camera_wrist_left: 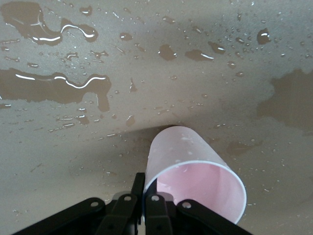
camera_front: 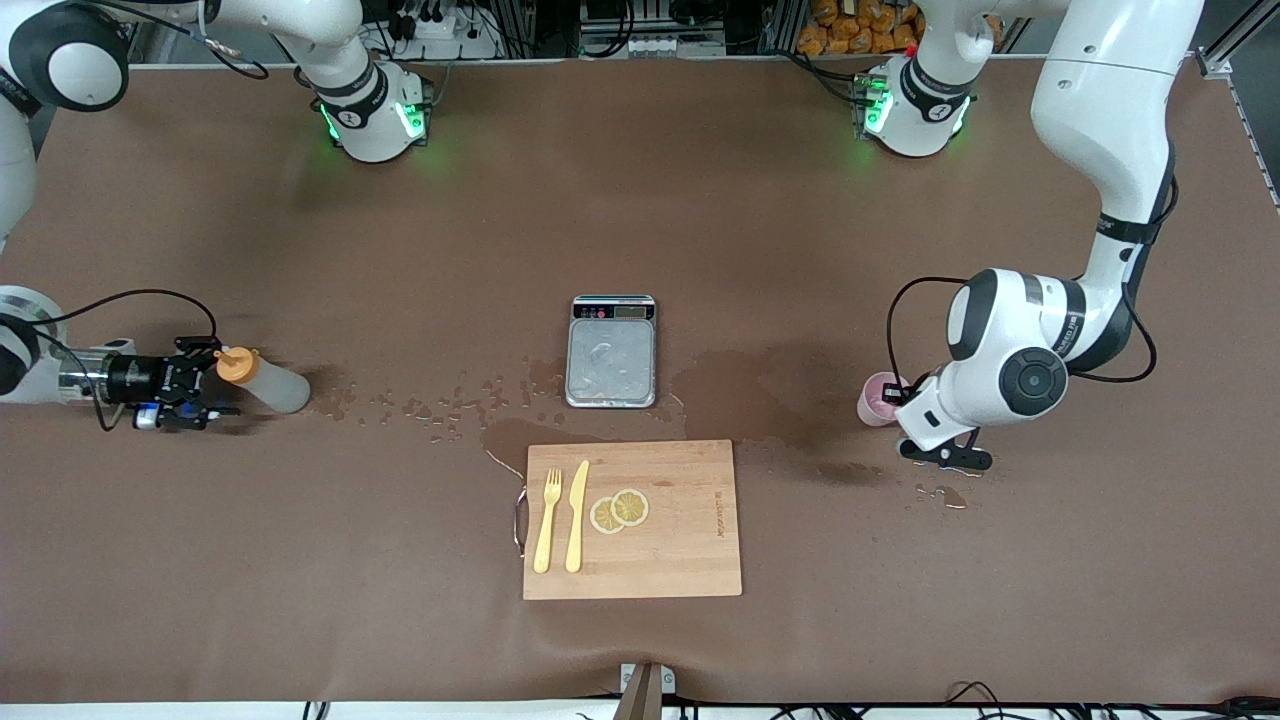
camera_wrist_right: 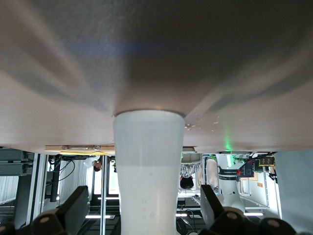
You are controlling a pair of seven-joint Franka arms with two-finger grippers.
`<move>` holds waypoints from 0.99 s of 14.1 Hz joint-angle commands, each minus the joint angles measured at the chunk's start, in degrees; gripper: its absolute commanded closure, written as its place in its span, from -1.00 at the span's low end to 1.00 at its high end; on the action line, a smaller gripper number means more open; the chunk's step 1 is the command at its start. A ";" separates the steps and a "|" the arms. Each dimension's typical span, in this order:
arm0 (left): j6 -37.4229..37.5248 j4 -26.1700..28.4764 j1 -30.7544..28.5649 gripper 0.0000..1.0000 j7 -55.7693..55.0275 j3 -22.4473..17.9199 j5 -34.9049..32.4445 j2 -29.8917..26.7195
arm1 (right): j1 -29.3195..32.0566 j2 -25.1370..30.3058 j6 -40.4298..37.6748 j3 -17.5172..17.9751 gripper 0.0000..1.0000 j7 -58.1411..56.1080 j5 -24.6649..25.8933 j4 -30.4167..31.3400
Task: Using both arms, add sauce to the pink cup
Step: 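Carry the pink cup onto the scale with the left gripper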
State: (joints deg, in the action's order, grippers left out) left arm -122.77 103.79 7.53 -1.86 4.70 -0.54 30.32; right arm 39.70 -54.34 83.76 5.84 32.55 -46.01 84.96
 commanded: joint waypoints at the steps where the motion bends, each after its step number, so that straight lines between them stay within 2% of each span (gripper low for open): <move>1: 0.77 0.36 -0.15 1.00 -1.04 0.23 -0.25 -2.28 | -0.33 -0.77 -1.06 0.05 -1.00 -0.39 -0.66 -1.29; 5: 2.09 0.36 -0.06 1.00 -1.13 0.40 -0.07 -4.29 | -2.44 -1.12 -1.32 0.05 -1.00 -0.73 -0.66 -1.29; 8: 3.93 -0.26 -0.15 1.00 -4.99 2.33 0.10 -5.62 | -2.97 -1.30 -1.40 0.05 -1.00 -2.83 -0.58 -1.20; 10: 4.98 -0.43 -0.15 1.00 -8.84 4.34 0.10 -6.41 | -2.97 -1.39 -1.41 0.05 -0.51 -6.26 -0.57 -0.67; 11: 5.43 -0.61 -0.15 1.00 -10.95 5.40 0.10 -6.67 | -2.97 -1.39 -1.49 0.05 -0.32 -7.06 -0.49 -0.67; 13: 5.78 -1.57 -0.06 1.00 -15.96 7.86 0.10 -7.03 | -2.97 -1.48 -1.76 0.05 -0.06 -7.33 -0.49 -0.67; 14: 6.31 -2.18 0.03 1.00 -19.20 9.70 0.10 -7.03 | -2.97 -1.48 -1.85 0.05 -0.04 -7.33 -0.49 -0.67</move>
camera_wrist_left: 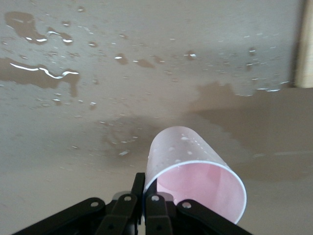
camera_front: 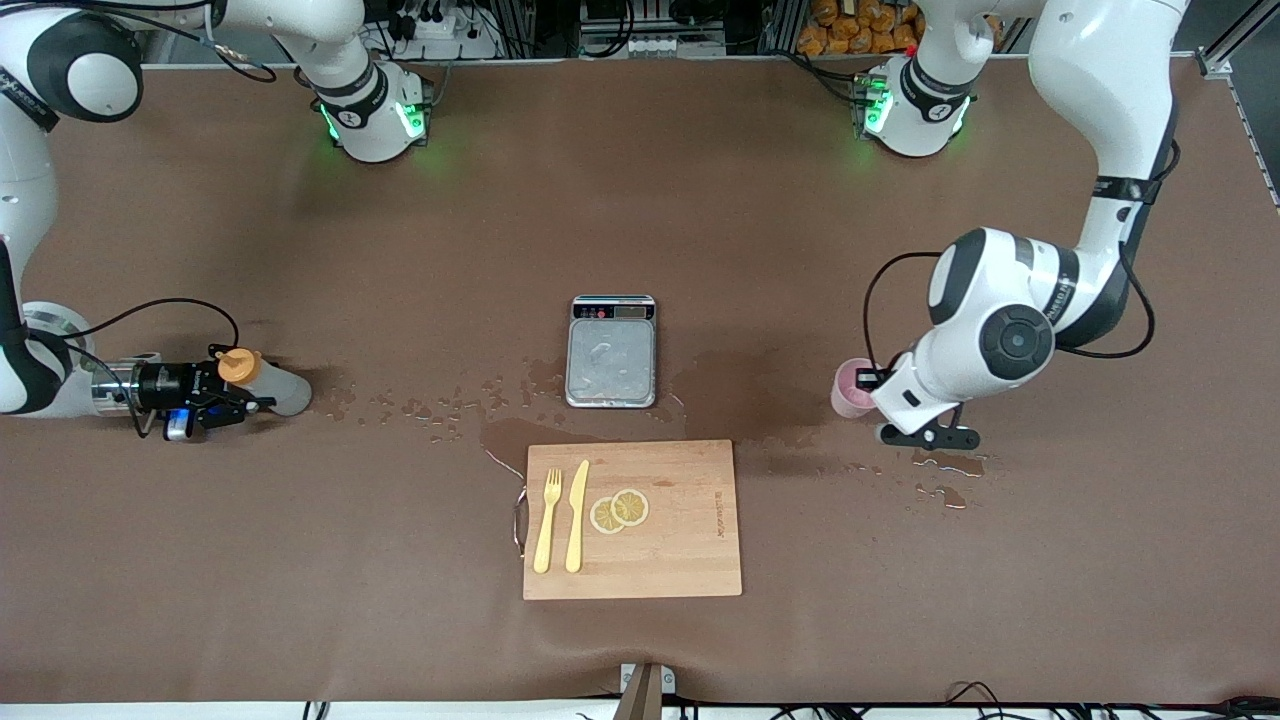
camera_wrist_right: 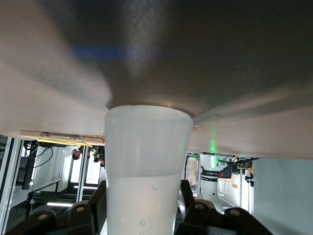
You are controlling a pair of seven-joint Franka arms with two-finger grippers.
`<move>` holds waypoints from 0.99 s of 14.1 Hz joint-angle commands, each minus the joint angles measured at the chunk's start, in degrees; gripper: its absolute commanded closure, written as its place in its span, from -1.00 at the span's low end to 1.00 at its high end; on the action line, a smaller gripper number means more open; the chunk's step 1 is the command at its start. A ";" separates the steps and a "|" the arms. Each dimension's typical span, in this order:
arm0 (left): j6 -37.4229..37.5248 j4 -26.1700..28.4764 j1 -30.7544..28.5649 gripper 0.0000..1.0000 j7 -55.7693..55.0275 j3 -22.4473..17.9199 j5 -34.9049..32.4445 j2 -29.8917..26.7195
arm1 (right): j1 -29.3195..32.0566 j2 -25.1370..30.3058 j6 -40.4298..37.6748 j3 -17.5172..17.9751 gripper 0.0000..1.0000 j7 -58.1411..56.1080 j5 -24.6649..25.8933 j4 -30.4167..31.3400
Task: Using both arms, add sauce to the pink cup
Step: 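Carry the pink cup onto the scale with the left gripper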
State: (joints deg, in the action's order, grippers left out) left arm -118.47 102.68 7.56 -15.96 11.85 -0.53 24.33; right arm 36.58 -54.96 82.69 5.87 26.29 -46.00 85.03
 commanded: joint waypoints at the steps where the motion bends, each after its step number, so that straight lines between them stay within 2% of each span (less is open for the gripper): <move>1: 2.27 -1.68 0.17 1.00 -8.52 4.13 0.09 -0.78 | 0.08 -0.85 -0.87 0.01 -0.03 -1.07 -0.49 -0.74; 4: 2.71 -3.36 1.66 1.00 -17.06 8.01 0.00 -0.51 | -0.45 -0.85 -1.04 0.01 0.19 -1.07 -0.49 -0.74; 10: 3.42 -6.60 11.50 1.00 -32.96 8.89 0.27 0.18 | -2.38 0.64 -2.10 0.01 0.20 2.53 0.03 -2.84; 14: 3.42 -12.66 16.34 1.00 -41.67 8.80 0.18 5.53 | -5.54 1.69 -3.68 0.10 0.20 9.72 1.97 -7.24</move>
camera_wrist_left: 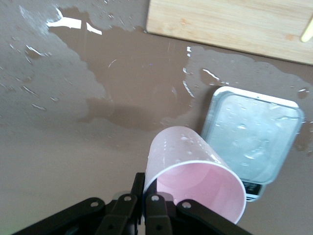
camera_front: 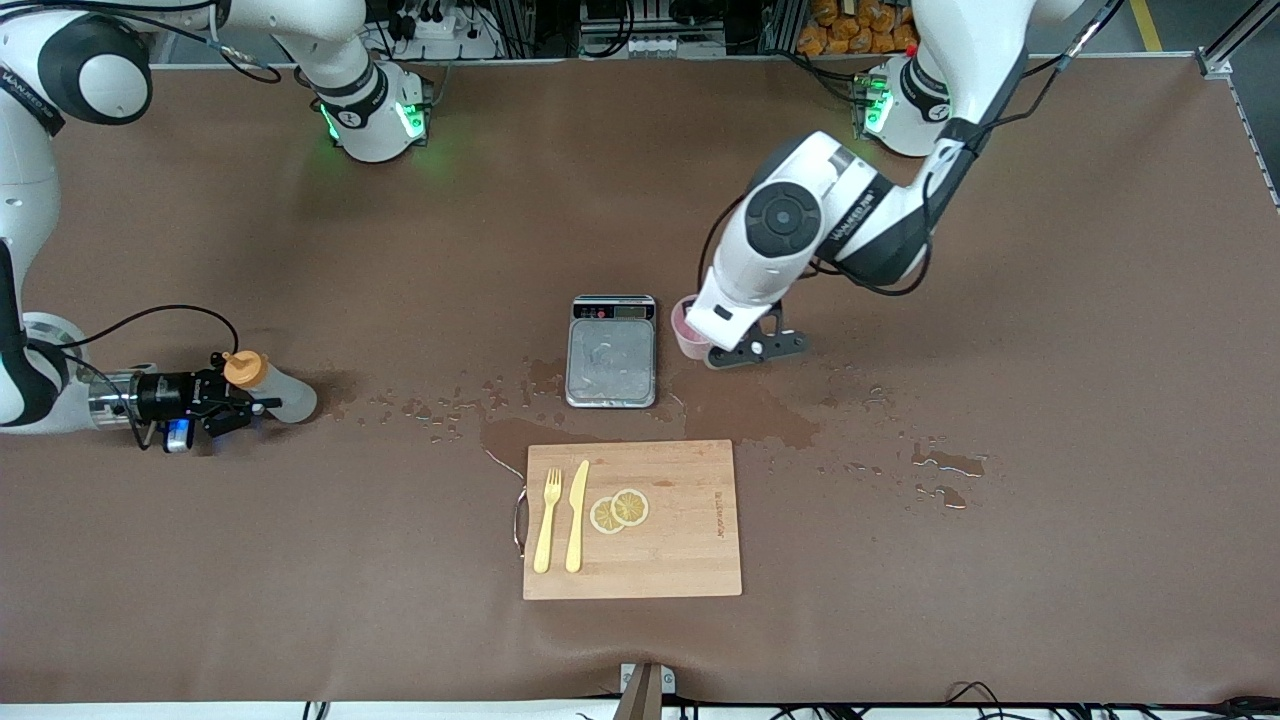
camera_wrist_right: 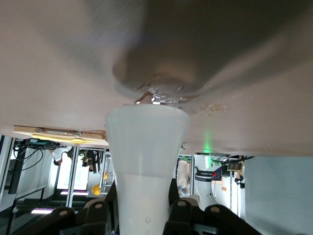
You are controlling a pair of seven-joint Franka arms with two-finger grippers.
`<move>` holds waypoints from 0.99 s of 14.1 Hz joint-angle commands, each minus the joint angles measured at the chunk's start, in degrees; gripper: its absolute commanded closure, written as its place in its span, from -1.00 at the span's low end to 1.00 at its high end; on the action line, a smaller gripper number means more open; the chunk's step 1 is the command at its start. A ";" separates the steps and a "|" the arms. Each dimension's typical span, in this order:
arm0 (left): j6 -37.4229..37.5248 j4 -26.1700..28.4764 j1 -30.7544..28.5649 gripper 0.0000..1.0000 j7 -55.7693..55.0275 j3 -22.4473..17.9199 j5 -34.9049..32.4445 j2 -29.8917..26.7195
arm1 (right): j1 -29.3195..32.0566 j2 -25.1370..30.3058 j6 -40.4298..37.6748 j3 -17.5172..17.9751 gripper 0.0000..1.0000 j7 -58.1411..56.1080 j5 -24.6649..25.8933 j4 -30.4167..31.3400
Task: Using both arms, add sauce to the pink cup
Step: 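Carry the pink cup onto the scale with the left gripper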
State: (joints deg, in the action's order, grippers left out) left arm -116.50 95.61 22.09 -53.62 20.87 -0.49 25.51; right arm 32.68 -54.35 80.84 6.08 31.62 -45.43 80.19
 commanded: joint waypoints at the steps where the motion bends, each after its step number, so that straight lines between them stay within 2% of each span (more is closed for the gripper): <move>1: 1.46 -6.83 2.42 1.00 -6.03 -0.21 0.14 5.68 | -2.35 1.61 -2.09 -0.10 0.19 5.98 1.49 -3.45; 9: 0.49 -13.25 6.74 1.00 -15.36 -0.30 -0.12 12.27 | -11.57 6.44 -2.53 -0.10 0.19 19.61 14.57 -8.47; 14: -6.00 -13.87 8.32 1.00 -16.77 -0.57 -0.12 14.91 | -16.23 8.99 -2.45 -0.19 0.18 25.06 20.72 -8.56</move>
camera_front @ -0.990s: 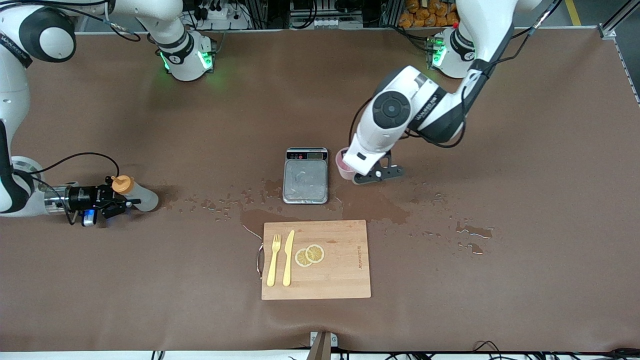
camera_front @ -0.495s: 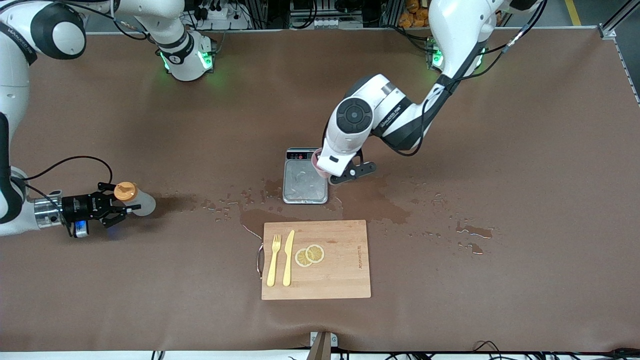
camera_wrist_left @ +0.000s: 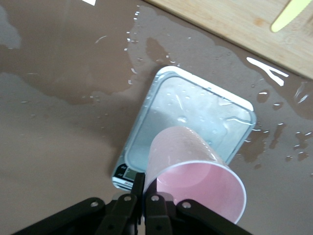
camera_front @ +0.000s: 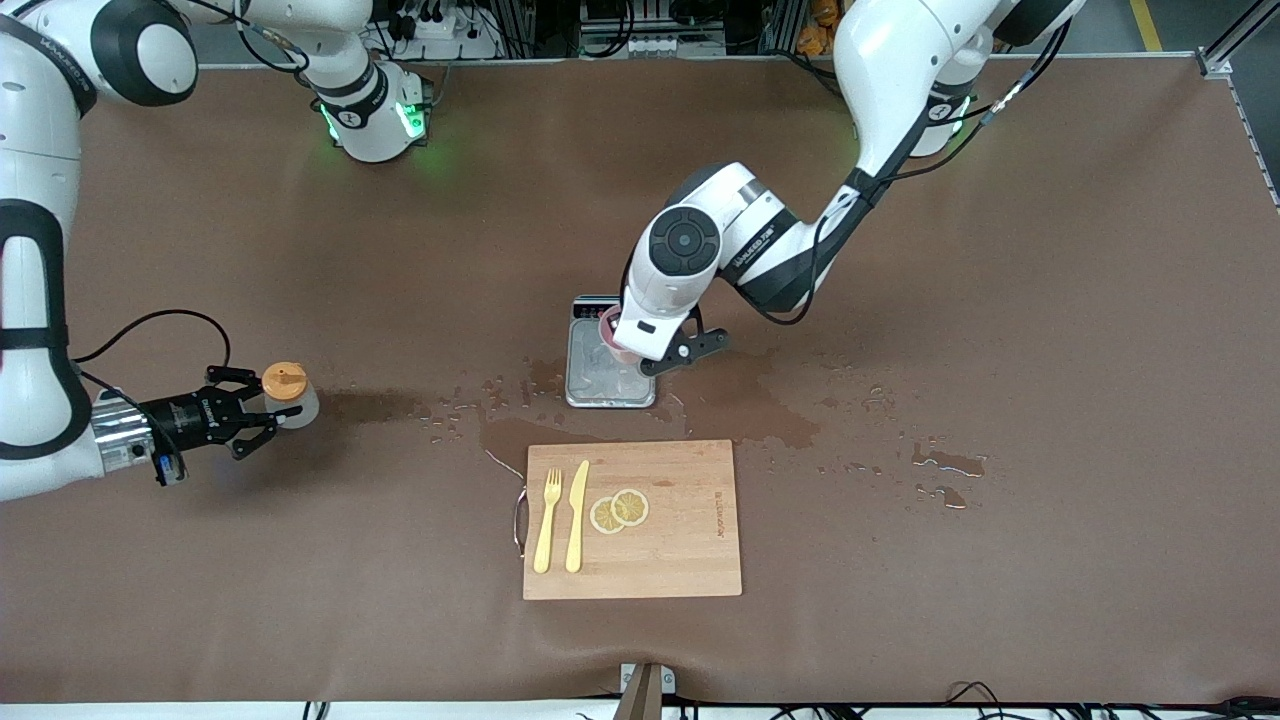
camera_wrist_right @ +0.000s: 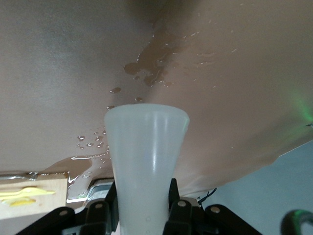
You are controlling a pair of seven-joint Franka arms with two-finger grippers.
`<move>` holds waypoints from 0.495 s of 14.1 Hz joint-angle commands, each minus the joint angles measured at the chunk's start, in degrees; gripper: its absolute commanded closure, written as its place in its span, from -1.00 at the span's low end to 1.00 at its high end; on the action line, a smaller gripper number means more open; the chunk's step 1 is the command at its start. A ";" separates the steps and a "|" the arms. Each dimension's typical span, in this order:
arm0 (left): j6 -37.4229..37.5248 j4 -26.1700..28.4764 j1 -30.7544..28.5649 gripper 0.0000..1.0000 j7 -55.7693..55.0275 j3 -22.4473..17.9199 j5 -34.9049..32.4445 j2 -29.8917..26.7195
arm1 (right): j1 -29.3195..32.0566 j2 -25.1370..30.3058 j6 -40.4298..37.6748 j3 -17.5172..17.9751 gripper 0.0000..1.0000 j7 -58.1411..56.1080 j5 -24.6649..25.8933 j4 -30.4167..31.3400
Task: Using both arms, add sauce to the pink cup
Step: 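Carry the pink cup onto the scale with the left gripper, then lift the bottle with the right gripper and bring it over the cup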
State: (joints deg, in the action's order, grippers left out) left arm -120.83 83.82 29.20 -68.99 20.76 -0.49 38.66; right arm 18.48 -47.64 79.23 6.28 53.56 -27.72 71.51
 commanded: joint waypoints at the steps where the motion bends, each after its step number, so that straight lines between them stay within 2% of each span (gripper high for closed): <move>1: -2.38 -2.08 1.55 1.00 -1.76 -0.64 -0.21 1.94 | -3.09 2.63 -0.83 -0.40 0.17 4.00 4.85 0.04; 7: -3.97 -1.99 2.79 1.00 -2.03 -0.81 -0.65 3.61 | -9.94 3.60 -0.83 -0.48 0.18 13.93 12.50 -1.46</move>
State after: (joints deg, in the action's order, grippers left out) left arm -124.63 83.60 30.96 -69.77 20.57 -0.49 41.37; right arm 10.45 -45.32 79.24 6.27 64.00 -17.99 70.60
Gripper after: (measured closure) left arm 0.965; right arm 0.586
